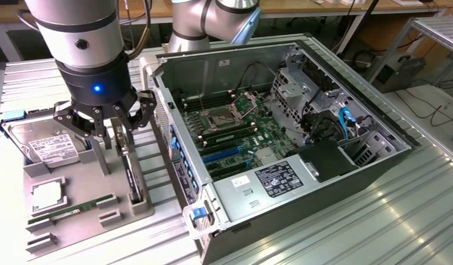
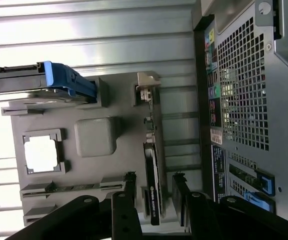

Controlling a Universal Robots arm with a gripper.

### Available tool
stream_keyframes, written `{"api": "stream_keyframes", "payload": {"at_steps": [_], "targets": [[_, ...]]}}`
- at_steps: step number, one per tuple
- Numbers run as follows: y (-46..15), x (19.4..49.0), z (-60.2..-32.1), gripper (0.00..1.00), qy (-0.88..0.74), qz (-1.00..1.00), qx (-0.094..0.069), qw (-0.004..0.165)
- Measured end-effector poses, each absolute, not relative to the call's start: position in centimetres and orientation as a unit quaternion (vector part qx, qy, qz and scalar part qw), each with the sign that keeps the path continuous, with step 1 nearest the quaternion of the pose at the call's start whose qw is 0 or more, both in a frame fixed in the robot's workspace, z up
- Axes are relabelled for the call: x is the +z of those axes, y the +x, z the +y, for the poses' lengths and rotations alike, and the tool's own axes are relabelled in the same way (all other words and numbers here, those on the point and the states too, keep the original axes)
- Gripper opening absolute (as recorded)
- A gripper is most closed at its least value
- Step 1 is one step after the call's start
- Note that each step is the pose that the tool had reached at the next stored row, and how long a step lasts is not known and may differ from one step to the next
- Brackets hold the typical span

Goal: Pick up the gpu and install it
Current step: 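Pick up the gpu and move the gpu toward the slot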

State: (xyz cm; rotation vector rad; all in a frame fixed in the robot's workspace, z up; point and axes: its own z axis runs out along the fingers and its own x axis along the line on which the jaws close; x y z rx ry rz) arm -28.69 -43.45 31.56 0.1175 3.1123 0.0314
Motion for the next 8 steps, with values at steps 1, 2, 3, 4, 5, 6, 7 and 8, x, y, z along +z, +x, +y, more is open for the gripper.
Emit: {"api": "stream_keyframes", "payload": {"at_steps": [1,2,3,4,5,6,7,8], "targets": [[-28.69,31.56,-43.45,0.42,0.038,0.999,0.010,0.013],[-28.69,31.57,-43.45,0.42,0.038,0.999,0.010,0.013],[-28.69,31.56,-43.45,0.42,0.038,0.999,0.010,0.013],[-28.69,31.56,-43.45,0.42,0.038,0.999,0.010,0.013],[-28.69,31.56,-43.45,0.42,0.038,0.999,0.010,0.014],[-28.69,31.55,-43.45,0.42,0.038,0.999,0.010,0.014],[-28.69,31.55,-43.45,0.42,0.038,0.999,0.010,0.013],[-28.69,31.53,-43.45,0.42,0.038,0.999,0.010,0.014]]}}
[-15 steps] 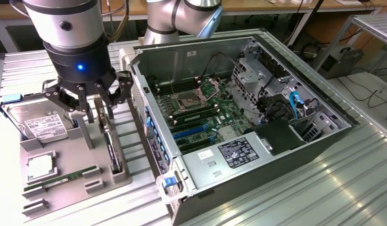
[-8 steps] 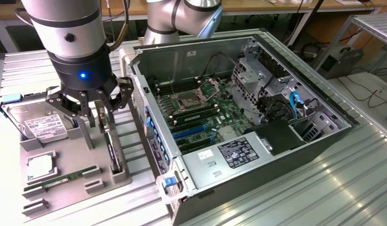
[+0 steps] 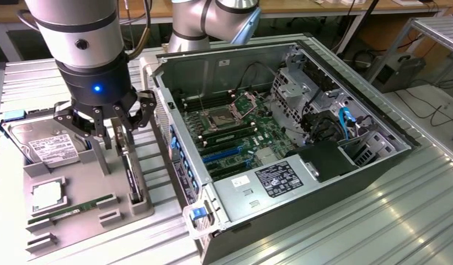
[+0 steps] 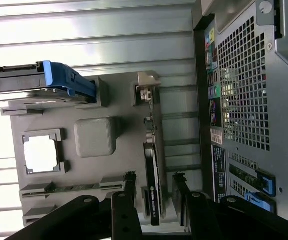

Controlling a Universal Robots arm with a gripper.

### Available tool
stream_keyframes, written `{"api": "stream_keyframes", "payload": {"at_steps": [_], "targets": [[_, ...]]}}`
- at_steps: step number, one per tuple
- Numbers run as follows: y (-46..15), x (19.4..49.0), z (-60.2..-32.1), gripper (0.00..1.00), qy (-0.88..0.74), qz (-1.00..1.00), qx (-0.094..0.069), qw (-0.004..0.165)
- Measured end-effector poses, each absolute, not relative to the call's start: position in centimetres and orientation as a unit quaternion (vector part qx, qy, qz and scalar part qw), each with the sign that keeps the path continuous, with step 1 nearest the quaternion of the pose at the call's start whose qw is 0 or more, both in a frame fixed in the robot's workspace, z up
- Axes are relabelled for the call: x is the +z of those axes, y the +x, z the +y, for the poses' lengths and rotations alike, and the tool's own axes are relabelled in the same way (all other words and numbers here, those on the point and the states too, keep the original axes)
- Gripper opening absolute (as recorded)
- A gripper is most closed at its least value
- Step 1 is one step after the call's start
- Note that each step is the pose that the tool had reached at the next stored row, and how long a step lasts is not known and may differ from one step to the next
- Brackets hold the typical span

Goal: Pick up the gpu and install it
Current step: 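Pick up the gpu and move the gpu toward the slot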

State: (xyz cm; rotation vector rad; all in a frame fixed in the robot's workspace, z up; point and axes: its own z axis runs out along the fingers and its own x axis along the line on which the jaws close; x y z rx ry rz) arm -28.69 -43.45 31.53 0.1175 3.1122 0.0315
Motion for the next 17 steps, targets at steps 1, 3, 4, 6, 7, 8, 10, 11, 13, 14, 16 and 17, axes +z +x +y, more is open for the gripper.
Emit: {"api": "stream_keyframes", "payload": {"at_steps": [1,3,4,6,7,8,10,11,13,14,16,17], "targets": [[-28.7,31.5,-43.4,0.42,0.038,0.999,0.010,0.014],[-28.7,31.5,-43.5,0.42,0.038,0.999,0.010,0.013],[-28.7,31.5,-43.4,0.42,0.038,0.999,0.010,0.013],[-28.7,31.5,-43.4,0.42,0.038,0.999,0.010,0.013],[-28.7,31.5,-43.4,0.42,0.038,0.999,0.010,0.014],[-28.7,31.4,-43.4,0.42,0.038,0.999,0.010,0.014],[-28.7,31.2,-43.4,0.42,0.038,0.999,0.010,0.014],[-28.7,31.0,-43.5,0.42,0.038,0.999,0.010,0.014],[-28.7,30.6,-43.5,0.42,0.038,0.999,0.010,0.014],[-28.7,30.4,-43.5,0.42,0.038,0.999,0.010,0.014],[-28.7,30.0,-43.6,0.42,0.038,0.999,0.010,0.014],[-28.7,29.8,-43.6,0.42,0.038,0.999,0.010,0.014]]}}
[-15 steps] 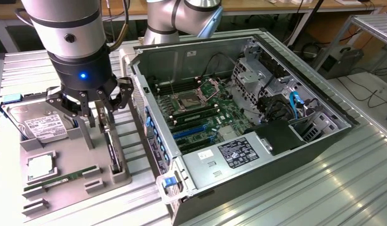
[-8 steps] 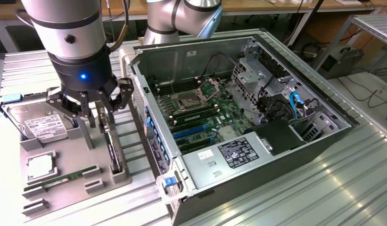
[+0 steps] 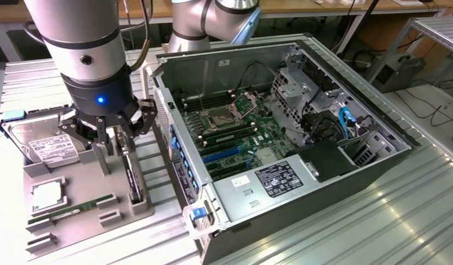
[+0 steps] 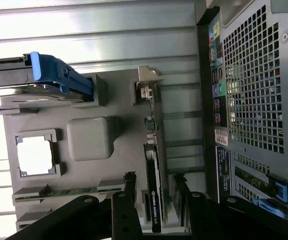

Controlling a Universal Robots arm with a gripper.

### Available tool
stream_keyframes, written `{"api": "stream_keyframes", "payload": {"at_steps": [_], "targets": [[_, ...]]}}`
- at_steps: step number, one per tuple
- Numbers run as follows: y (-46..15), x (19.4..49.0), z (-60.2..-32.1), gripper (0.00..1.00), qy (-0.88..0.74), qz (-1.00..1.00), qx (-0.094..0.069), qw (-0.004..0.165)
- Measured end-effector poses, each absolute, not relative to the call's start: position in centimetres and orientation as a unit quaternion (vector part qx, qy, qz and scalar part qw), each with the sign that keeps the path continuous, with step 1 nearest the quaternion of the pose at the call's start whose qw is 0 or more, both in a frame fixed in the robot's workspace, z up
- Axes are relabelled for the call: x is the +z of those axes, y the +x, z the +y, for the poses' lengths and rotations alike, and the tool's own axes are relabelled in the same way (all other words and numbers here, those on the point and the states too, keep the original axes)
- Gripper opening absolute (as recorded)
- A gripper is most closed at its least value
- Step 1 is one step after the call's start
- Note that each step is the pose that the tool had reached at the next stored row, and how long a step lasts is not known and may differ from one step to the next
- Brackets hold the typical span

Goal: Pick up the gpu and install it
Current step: 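Pick up the gpu and move the gpu toward the slot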

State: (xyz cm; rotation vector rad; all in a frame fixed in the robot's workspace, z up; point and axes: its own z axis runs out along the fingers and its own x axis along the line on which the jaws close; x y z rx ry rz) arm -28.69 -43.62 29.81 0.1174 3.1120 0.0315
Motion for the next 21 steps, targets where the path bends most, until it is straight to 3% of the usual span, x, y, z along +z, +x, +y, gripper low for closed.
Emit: {"api": "stream_keyframes", "payload": {"at_steps": [21], "targets": [[-28.7,25.7,-43.8,0.42,0.036,0.999,0.010,0.014]]}}
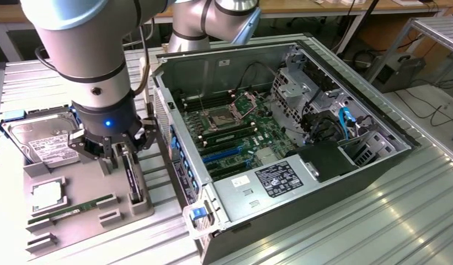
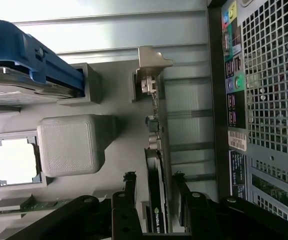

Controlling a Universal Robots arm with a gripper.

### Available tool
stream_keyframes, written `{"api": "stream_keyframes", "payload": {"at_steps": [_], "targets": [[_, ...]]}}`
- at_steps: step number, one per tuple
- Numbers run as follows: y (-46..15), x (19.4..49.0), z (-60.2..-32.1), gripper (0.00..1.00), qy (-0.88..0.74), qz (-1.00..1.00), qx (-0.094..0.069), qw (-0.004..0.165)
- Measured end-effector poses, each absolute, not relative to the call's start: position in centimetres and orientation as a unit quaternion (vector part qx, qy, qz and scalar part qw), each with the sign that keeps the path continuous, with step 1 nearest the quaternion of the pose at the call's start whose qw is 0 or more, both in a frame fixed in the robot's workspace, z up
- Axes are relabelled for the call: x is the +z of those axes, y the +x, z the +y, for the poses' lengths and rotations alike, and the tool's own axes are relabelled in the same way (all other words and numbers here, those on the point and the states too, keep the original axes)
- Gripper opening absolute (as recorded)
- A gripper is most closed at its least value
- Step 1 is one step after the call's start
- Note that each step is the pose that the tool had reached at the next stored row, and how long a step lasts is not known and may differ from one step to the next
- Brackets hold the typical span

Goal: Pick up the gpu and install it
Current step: 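Pick up the gpu and move the gpu toward the slot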

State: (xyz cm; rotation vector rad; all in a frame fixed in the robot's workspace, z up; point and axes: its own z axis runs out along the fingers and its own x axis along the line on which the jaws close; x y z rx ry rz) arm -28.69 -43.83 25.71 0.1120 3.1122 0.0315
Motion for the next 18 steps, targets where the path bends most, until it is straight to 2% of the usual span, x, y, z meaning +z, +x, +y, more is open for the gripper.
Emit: {"api": "stream_keyframes", "payload": {"at_steps": [18], "targets": [[-28.69,24.58,-43.85,0.42,0.036,0.999,0.010,0.014]]}}
